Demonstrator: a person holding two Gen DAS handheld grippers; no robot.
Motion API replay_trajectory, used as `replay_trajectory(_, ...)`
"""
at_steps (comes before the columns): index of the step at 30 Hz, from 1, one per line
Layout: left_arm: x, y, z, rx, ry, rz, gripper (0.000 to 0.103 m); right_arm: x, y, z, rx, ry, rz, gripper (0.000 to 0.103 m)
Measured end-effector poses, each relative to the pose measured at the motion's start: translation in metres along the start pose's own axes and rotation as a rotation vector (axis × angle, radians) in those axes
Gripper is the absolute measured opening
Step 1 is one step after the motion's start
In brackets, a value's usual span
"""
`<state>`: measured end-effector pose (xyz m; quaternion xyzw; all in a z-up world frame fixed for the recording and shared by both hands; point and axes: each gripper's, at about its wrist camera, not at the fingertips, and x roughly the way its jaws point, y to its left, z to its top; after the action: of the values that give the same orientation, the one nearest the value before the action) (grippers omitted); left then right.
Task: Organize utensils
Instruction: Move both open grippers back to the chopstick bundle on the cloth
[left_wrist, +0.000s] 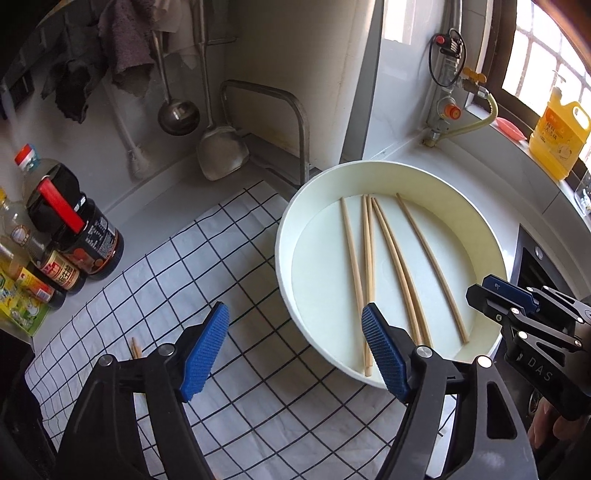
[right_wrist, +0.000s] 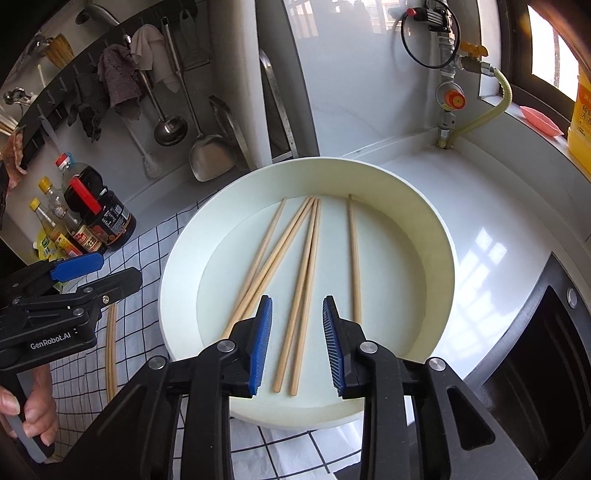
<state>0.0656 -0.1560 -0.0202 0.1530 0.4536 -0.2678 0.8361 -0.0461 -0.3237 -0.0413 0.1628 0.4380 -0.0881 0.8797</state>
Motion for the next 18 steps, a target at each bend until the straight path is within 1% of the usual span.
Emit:
replay_trajectory(5,-0.014,0.020,-0.020,-0.042,-0.010,0.035,0.073,-0.001,0.024,-0.008,-0.053,0.018,0.024,0.028)
replay_trajectory(6,-0.016,0.024,-0.024,-0.050,-0.011,0.041,0.073,0.000,0.030,-0.009,-0.064,0.024,0.028,0.029)
replay_trajectory(8,-0.021,0.033,-0.034,-0.070,-0.012,0.054,0.073,0.000,0.041,-0.012,-0.084,0.033,0.037,0.037)
replay_trajectory(12,-0.030,0.051,-0.053,-0.113,-0.007,0.082,0.074,0.001,0.065,-0.018,-0.132,0.045,0.062,0.039)
replay_trajectory(18,-0.042,0.085,-0.082,-0.199,0.002,0.125,0.077,0.005,0.100,-0.031,-0.189,0.061,0.116,0.048)
